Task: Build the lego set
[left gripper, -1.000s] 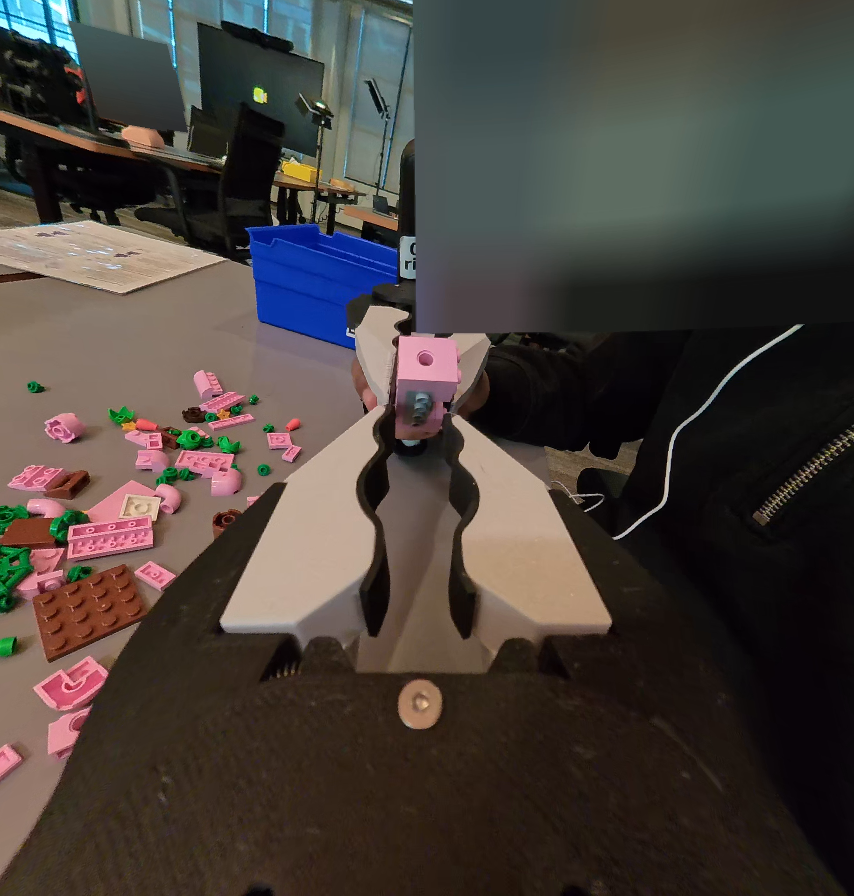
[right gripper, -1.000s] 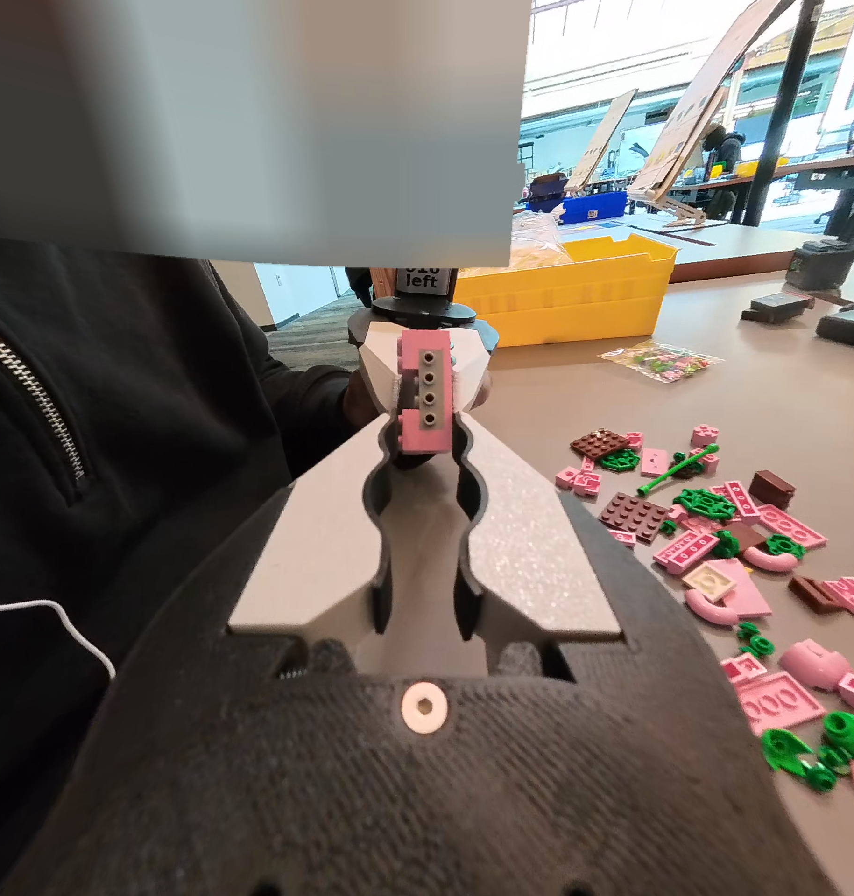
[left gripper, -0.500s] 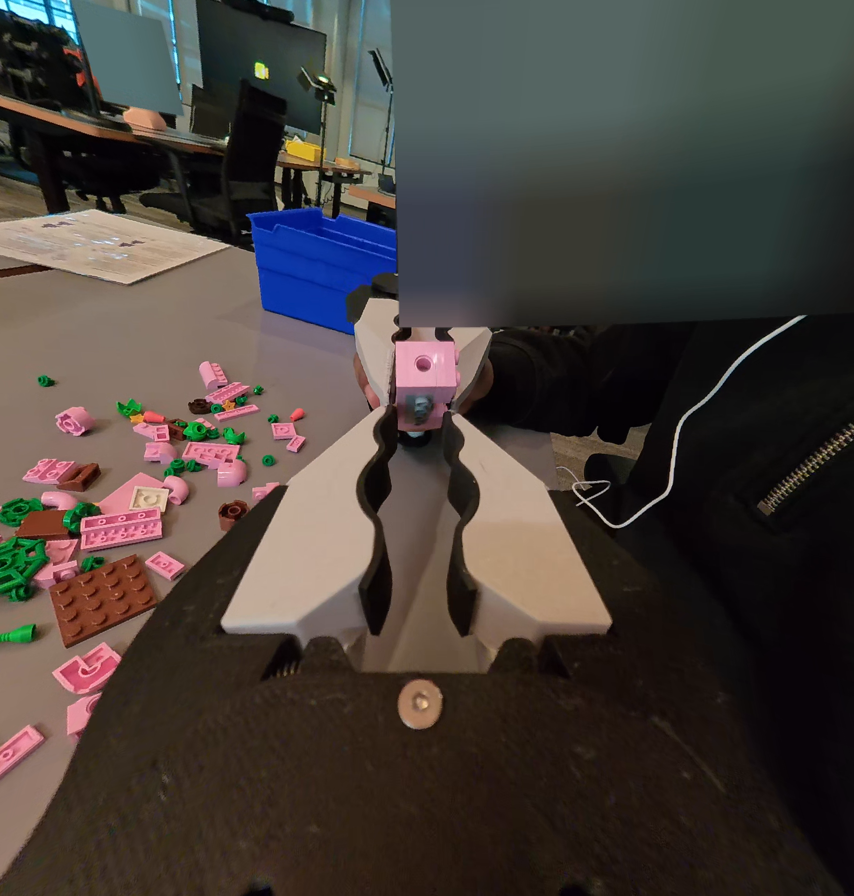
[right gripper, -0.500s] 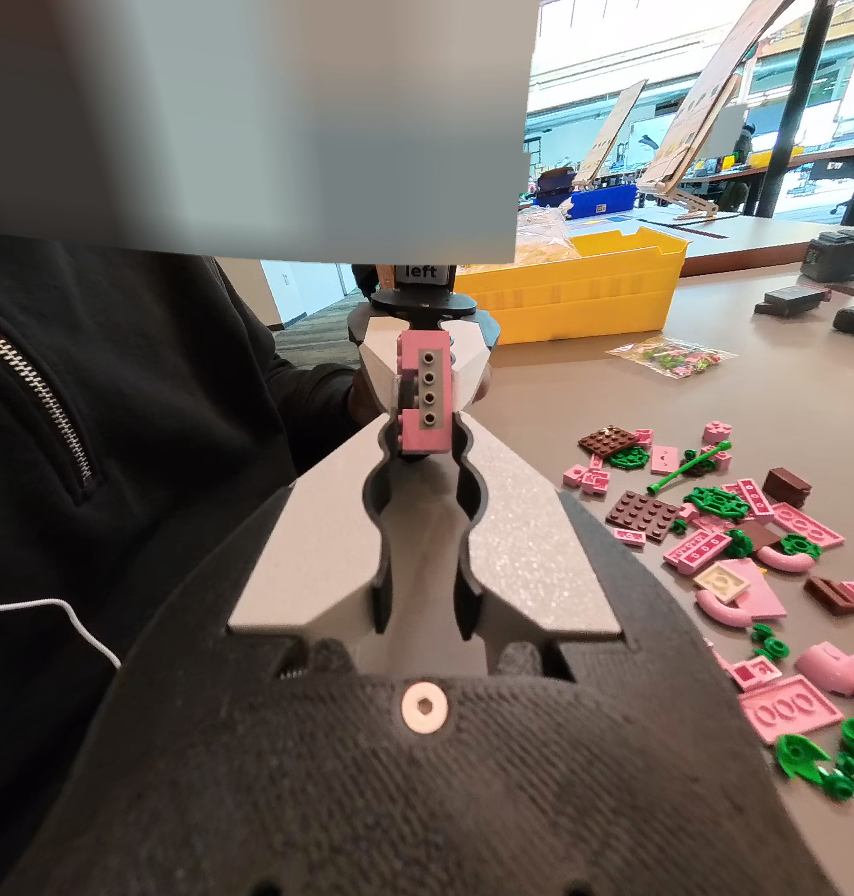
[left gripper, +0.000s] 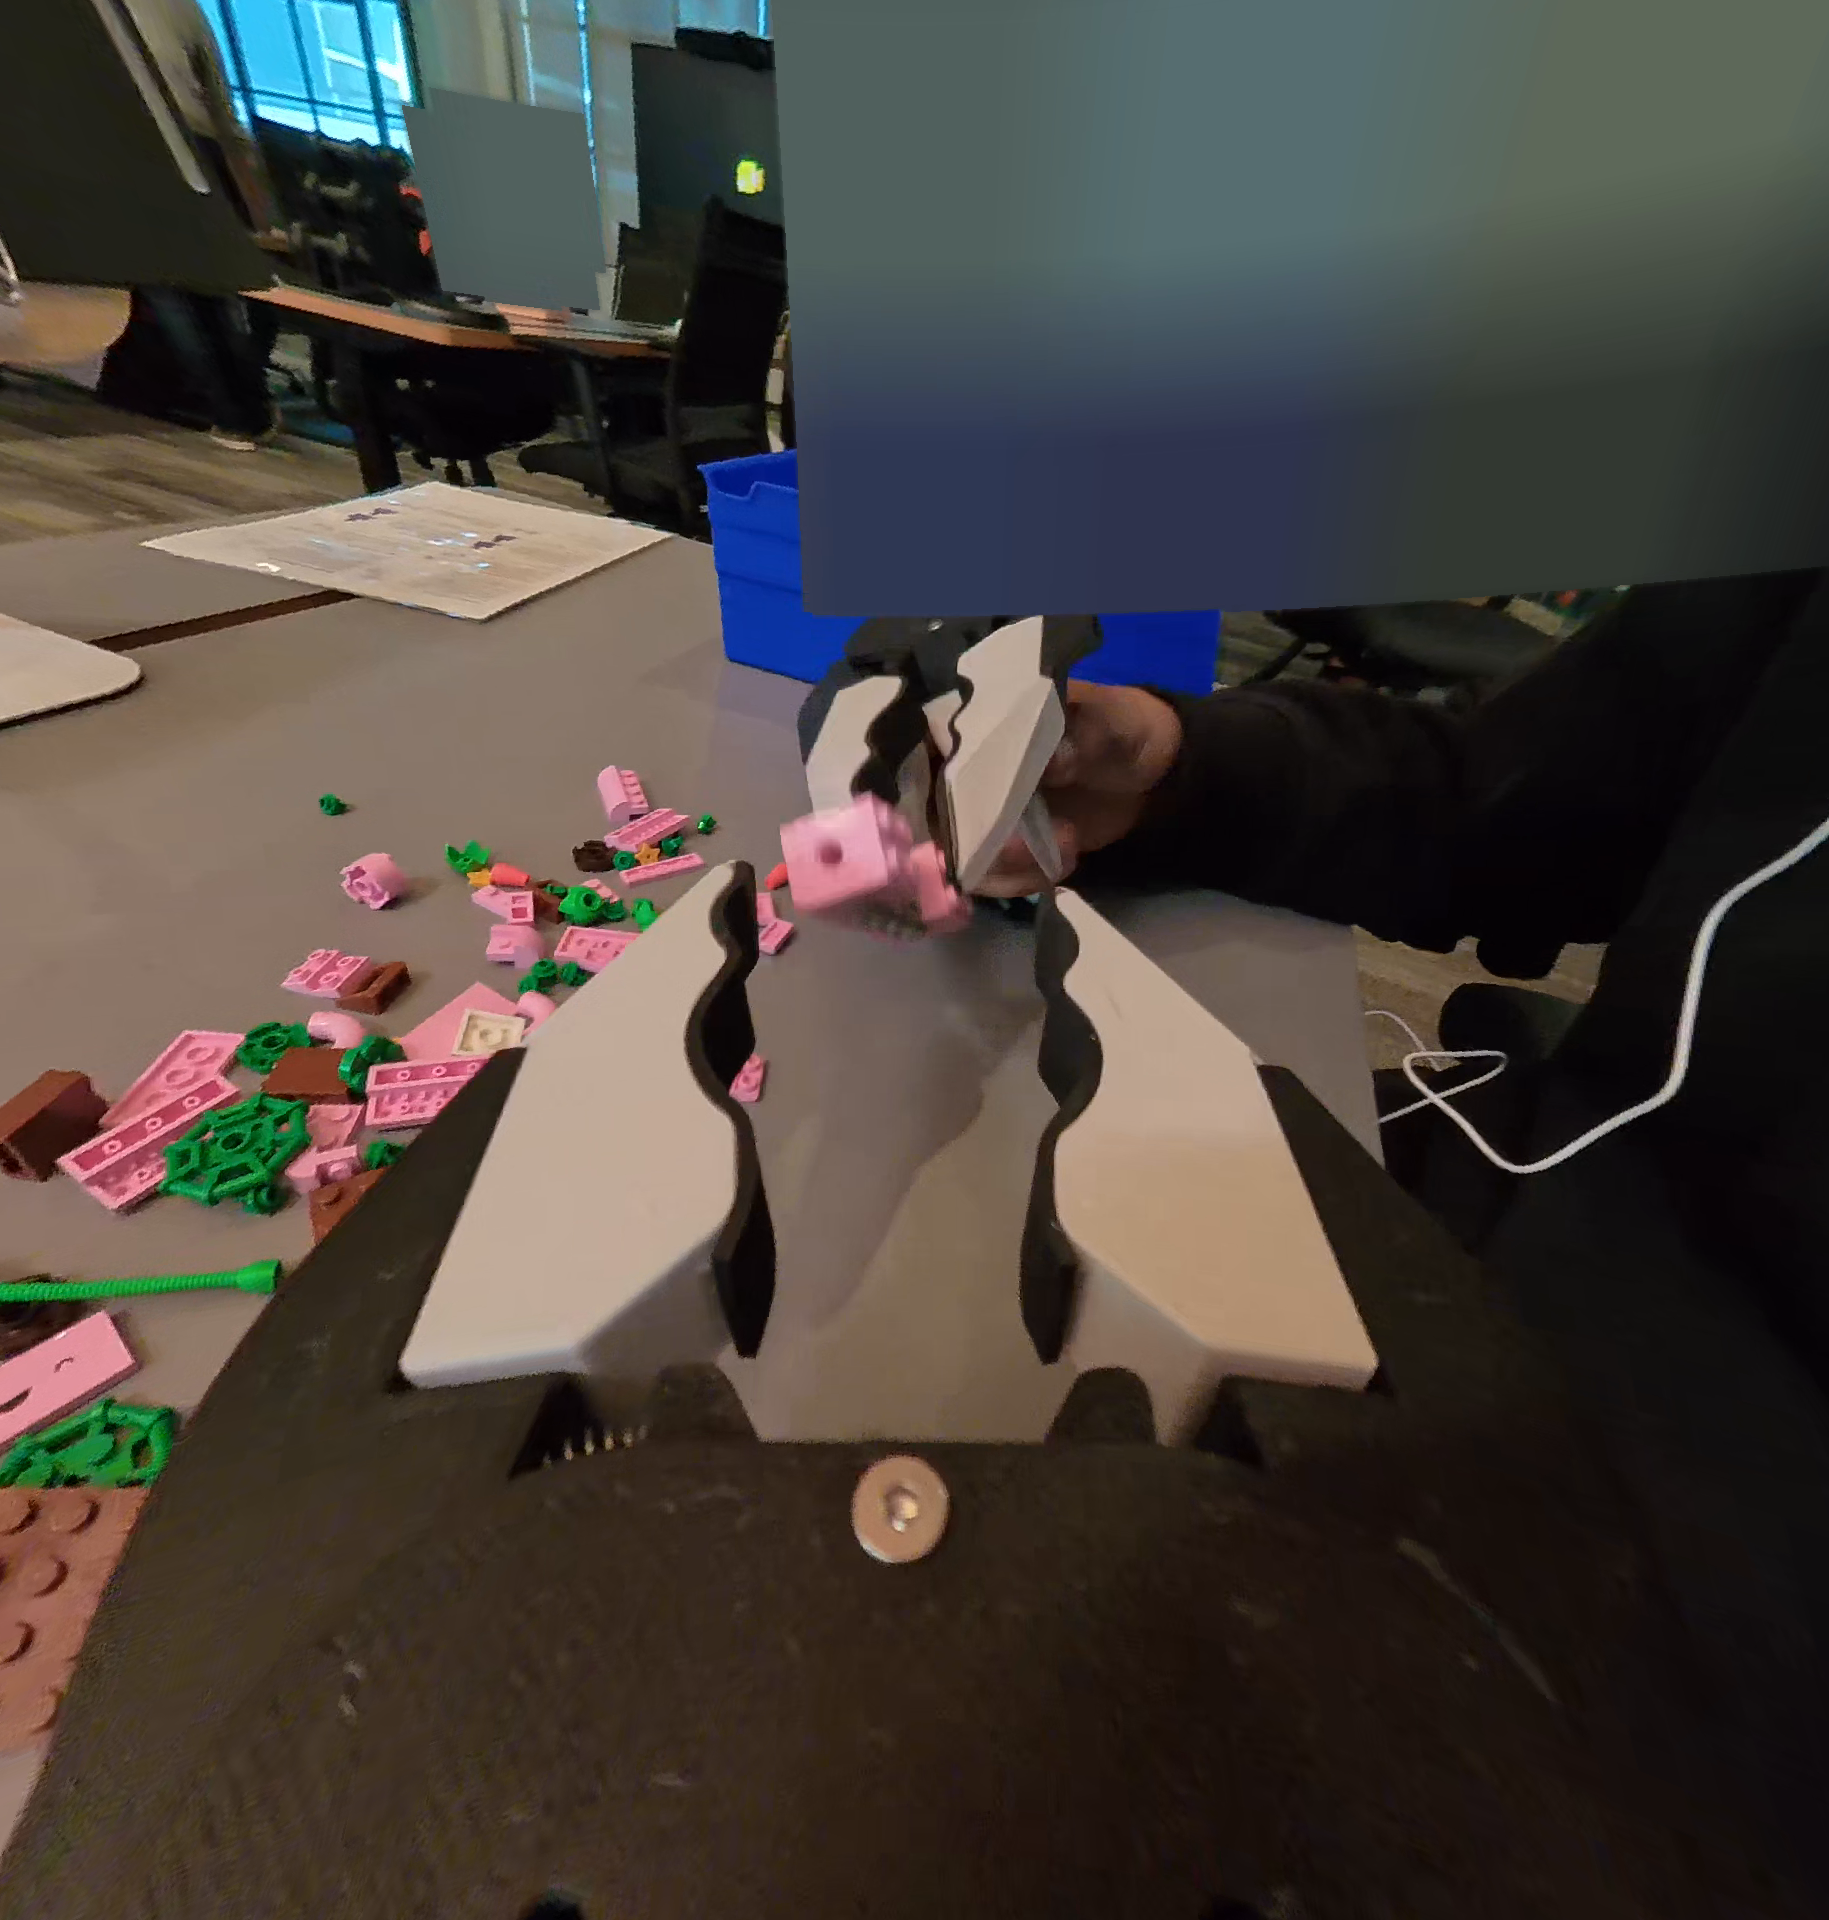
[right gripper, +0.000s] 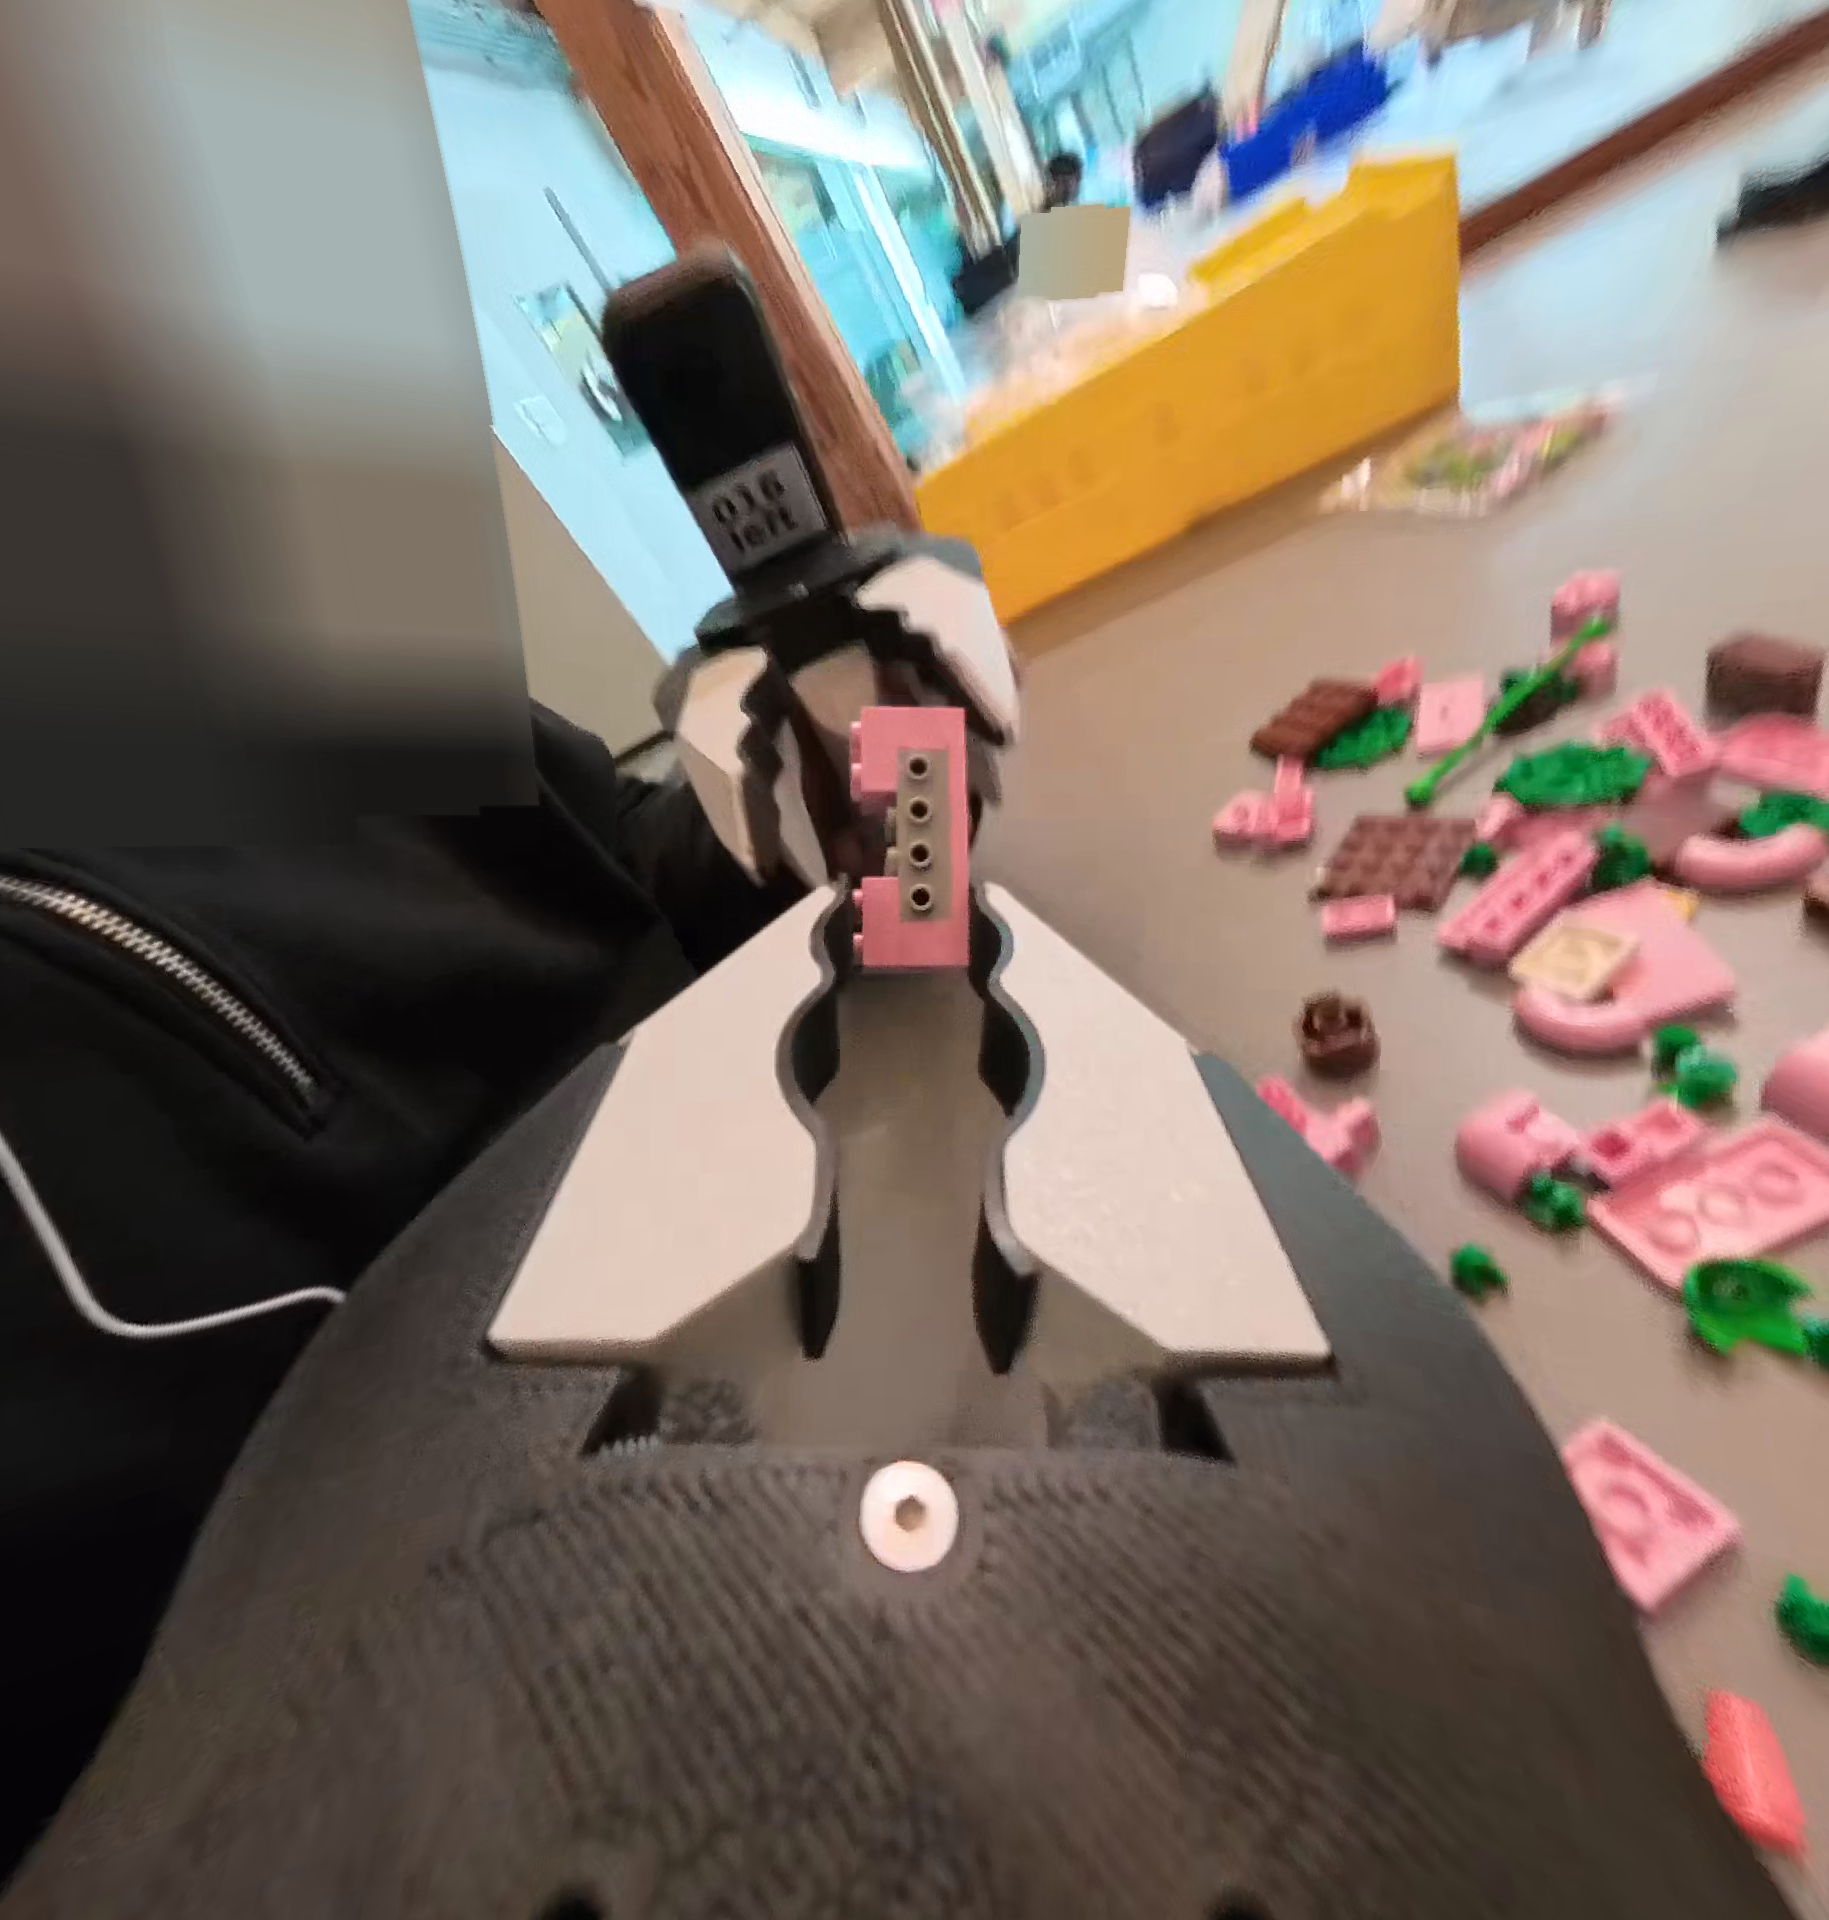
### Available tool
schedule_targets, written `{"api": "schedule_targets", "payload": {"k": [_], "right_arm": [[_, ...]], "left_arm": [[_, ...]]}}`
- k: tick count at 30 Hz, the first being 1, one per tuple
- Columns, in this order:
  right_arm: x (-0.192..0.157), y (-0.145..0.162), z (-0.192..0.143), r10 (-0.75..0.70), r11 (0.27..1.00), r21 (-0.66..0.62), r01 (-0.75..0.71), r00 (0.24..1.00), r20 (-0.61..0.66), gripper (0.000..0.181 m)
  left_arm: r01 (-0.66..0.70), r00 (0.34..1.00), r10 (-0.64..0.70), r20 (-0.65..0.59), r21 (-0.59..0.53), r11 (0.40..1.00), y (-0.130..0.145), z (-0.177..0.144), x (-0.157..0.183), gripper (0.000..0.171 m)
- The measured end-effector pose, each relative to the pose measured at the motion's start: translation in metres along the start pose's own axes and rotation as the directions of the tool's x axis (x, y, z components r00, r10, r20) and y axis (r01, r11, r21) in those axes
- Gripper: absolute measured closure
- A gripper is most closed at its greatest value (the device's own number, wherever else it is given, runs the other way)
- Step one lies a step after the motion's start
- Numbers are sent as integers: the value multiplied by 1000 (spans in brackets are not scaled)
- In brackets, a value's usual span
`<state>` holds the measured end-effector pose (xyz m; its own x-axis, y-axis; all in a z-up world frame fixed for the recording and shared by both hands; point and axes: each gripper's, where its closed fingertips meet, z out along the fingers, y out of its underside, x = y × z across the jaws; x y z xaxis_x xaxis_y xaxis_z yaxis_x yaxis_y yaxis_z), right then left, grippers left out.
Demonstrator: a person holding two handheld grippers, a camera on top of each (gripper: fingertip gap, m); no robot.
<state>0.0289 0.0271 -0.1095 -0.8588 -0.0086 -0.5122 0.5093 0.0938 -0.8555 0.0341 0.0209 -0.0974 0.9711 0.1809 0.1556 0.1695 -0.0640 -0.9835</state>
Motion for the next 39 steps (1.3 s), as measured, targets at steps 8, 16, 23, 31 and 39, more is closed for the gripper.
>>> {"api": "schedule_targets", "payload": {"k": [8,16,23,31,39], "right_arm": [[26,64,-9,373,866,-303,-397,918,-137,161],[33,62,-12,329,883,-290,-369,927,-179,158],[38,39,-19,175,952,-218,-215,966,-188,153],[25,33,-15,-108,960,-272,61,981,-162,148],[11,35,-7,-337,906,-305,293,936,-102,150]], "left_arm": [[-20,999,21,28,-61,998,10,2,-5,119],[-57,998,57,-1,-135,989,21,7,2,123],[-33,999,29,-26,-162,986,25,8,4,124],[24,999,-36,-22,-409,912,63,17,4,129],[24,999,-5,39,-504,863,80,21,-3,137]]}}
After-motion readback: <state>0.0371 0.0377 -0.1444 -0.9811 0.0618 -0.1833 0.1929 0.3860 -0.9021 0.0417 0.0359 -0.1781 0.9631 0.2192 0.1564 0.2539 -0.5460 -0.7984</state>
